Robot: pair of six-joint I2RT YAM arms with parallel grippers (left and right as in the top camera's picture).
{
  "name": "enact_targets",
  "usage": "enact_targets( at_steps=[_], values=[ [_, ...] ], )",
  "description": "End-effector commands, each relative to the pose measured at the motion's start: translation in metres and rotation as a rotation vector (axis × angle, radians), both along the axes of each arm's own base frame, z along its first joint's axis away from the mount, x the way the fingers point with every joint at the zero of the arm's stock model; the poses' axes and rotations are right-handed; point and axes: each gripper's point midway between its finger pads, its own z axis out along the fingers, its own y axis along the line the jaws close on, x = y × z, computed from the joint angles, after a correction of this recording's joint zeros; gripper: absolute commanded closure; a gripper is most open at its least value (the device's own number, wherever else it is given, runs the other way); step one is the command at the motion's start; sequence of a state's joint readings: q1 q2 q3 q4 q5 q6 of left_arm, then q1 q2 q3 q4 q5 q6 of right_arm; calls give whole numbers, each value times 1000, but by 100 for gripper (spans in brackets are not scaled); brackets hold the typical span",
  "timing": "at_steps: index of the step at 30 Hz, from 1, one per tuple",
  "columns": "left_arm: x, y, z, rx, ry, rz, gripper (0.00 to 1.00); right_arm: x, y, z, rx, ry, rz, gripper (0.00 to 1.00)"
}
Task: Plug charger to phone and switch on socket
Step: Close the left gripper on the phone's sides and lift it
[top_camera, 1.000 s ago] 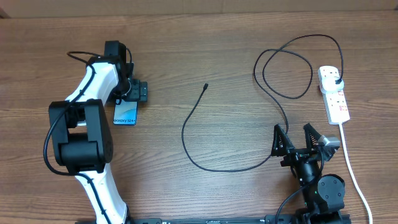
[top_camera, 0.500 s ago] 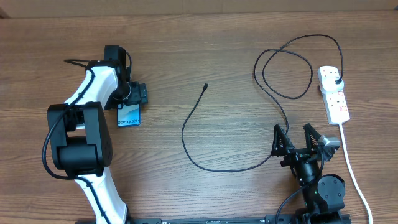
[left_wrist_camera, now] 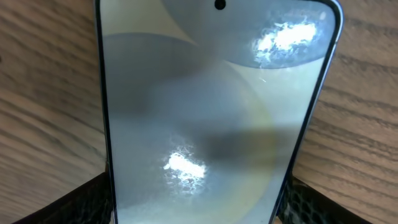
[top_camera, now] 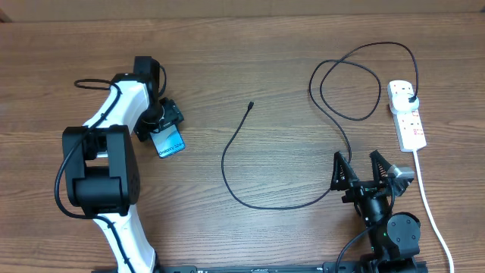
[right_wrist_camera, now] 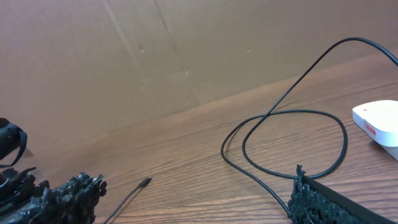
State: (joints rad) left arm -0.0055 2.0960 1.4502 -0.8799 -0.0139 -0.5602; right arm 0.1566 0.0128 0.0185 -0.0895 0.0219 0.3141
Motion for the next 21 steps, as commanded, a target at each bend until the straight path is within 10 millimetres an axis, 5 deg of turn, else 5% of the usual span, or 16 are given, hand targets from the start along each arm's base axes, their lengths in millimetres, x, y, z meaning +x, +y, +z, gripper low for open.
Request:
enact_targets(
  at_steps=[1, 12, 21],
  values=[
    [-41, -42, -48, -118, 169, 38, 18, 0, -1, -2, 3, -4, -1, 0],
    [-26, -53, -50, -38, 96, -168, 0, 0, -1, -2, 3, -4, -1, 0],
    [-34, -64, -52, -82, 115, -214, 4, 0, -1, -2, 3, -5, -1, 0]
  ],
)
